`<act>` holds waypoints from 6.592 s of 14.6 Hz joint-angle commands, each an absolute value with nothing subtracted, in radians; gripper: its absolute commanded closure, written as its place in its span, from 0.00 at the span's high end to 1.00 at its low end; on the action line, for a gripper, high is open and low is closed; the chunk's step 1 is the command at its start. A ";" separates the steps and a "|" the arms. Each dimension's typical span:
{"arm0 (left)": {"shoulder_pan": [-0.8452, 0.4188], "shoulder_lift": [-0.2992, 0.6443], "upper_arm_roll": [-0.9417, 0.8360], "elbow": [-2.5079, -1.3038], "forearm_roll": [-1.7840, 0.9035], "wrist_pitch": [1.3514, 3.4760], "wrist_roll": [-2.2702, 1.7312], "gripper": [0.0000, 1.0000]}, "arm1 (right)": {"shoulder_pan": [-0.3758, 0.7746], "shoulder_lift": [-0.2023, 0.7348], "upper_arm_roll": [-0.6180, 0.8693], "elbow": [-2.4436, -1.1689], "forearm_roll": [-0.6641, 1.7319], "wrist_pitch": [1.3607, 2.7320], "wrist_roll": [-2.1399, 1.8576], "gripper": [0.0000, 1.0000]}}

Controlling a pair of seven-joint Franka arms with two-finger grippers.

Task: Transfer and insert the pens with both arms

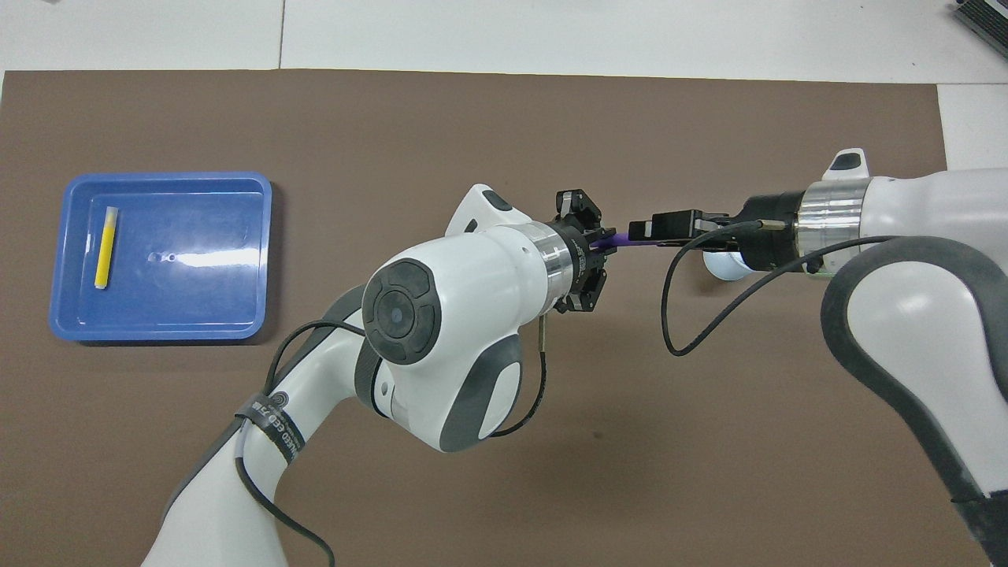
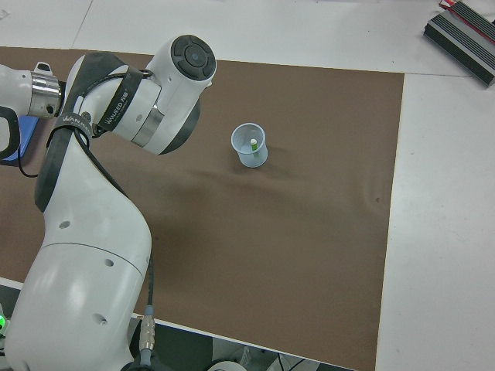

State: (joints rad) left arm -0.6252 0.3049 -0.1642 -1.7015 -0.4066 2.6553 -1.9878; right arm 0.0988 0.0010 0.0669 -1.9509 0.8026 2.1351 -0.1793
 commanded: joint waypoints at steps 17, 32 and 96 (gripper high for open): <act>-0.641 0.302 -0.152 -1.715 -0.428 2.694 -1.990 0.00 | 0.097 0.023 0.067 -1.933 0.813 2.146 -0.209 0.00; -0.494 0.227 -0.138 -1.709 -0.413 2.358 -1.826 0.52 | 0.061 0.046 0.064 -1.830 0.168 2.025 -0.213 0.00; 0.347 0.453 -0.141 -1.862 0.160 2.479 0.238 0.88 | -0.089 -0.009 0.071 -1.697 0.032 1.695 -0.184 1.00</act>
State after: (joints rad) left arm 0.3340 0.4508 -0.1338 -1.8469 0.1447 2.4544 0.2309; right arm -0.0847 0.0108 0.0634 -1.6761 0.0452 1.7016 -0.2001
